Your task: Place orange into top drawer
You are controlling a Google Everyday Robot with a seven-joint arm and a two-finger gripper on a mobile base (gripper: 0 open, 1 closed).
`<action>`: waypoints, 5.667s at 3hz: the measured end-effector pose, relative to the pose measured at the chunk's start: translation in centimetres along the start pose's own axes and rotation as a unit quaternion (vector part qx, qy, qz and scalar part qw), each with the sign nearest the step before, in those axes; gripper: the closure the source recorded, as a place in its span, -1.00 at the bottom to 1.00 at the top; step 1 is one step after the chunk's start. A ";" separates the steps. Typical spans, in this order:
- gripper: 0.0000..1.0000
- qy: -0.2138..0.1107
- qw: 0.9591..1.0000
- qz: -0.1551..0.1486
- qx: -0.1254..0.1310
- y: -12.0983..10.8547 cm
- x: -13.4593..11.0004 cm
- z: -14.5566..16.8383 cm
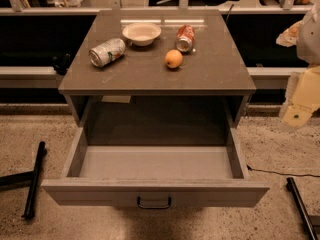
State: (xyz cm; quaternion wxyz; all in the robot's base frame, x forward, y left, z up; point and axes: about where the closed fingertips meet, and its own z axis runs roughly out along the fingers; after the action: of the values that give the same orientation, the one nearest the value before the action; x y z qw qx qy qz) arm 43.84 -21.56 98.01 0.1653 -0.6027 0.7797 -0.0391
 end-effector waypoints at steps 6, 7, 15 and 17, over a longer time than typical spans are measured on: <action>-1.00 -0.193 0.970 0.143 0.025 -11.0 -5.2 9.6; -1.00 -0.222 0.959 0.175 0.025 -12.9 -6.5 12.9; -0.19 -0.325 0.925 0.196 0.033 -22.2 -17.7 24.1; 0.75 -0.337 0.926 0.171 0.005 -20.7 -20.6 25.0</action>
Offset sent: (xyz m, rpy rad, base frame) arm 0.0725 -0.0043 -0.0172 0.2666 -0.0920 -0.1815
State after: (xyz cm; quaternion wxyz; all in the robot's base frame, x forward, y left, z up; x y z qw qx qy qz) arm 75.12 -4.08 84.21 0.4257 -0.4373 0.7687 0.1914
